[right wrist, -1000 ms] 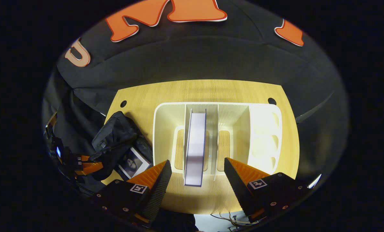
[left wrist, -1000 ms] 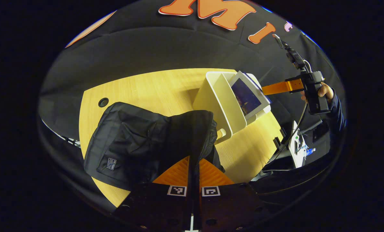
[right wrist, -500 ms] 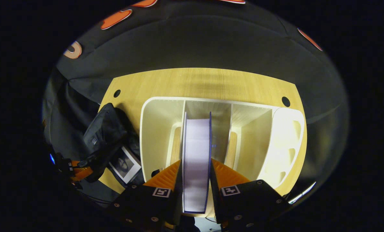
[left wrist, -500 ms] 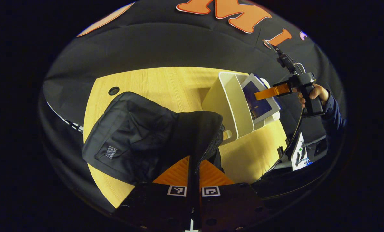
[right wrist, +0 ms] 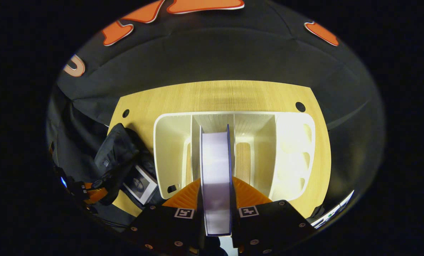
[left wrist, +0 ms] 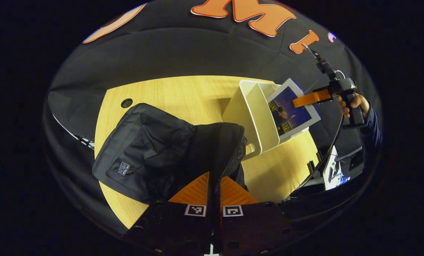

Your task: Open the schoolbag, grab two books from the bookshelf and put them into the schoolbag.

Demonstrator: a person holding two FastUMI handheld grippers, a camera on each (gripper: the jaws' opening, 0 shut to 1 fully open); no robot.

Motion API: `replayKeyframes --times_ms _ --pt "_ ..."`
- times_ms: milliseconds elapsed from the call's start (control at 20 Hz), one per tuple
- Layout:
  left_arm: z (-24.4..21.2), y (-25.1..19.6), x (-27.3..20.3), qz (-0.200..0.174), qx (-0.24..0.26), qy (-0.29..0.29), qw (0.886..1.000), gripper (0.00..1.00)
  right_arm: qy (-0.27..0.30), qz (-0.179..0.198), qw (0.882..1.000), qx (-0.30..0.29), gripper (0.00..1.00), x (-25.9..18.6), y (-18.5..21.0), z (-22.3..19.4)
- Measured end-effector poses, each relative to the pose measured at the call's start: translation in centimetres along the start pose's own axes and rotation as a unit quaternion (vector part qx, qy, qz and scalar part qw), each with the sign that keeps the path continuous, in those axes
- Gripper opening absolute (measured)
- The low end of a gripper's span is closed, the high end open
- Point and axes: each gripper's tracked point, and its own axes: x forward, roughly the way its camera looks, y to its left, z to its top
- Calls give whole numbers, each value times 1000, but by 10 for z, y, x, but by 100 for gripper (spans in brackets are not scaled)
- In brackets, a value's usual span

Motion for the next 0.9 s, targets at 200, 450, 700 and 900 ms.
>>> replayKeyframes --times_ms 200,450,700,900 --pt "-1 0 0 -19 17 1 1000 3 -44 2 999 31 30 -49 0 -1" --pt "0 3 -2 -32 40 -5 999 3 -84 -8 995 44 30 -100 4 -10" --pt "-4 8 -9 -46 67 -6 997 3 -115 7 992 60 29 -133 34 -29" --pt "-1 11 -10 -56 84 -5 995 3 -128 36 987 90 29 -143 65 -48"
